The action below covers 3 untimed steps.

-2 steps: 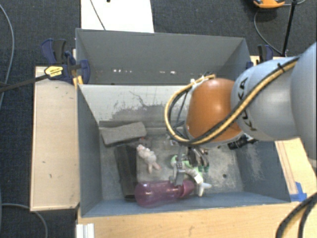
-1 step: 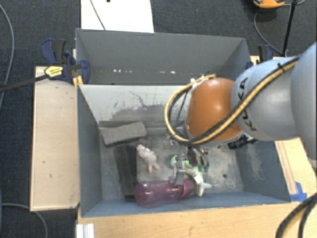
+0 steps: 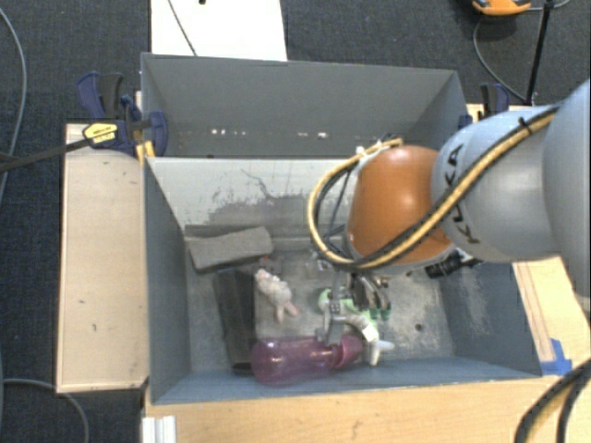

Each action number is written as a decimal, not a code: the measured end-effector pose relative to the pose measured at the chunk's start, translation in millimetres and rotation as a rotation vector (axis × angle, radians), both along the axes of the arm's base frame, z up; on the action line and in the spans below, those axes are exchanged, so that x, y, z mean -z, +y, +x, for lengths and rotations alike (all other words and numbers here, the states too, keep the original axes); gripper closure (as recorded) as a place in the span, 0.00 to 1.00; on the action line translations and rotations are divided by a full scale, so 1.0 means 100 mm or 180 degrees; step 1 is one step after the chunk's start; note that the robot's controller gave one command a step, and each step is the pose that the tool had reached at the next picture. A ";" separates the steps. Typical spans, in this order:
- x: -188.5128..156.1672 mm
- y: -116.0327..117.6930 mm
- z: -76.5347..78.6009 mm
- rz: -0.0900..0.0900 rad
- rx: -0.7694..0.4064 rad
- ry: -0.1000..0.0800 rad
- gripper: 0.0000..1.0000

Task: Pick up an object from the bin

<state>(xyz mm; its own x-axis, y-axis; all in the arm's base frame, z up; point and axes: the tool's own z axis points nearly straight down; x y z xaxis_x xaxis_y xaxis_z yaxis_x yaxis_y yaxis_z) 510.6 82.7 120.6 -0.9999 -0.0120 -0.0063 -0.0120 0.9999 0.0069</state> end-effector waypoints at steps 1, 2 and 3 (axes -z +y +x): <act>-0.16 -0.11 0.04 -0.0015 -0.0162 0.0009 0.00; -0.31 0.04 -0.07 0.0009 -0.0195 -0.0008 0.00; -0.13 -0.29 -0.14 -0.0009 -0.0303 -0.0013 0.00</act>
Offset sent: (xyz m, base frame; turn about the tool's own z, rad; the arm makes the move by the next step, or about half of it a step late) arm -0.0294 -0.0310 0.0485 -0.0117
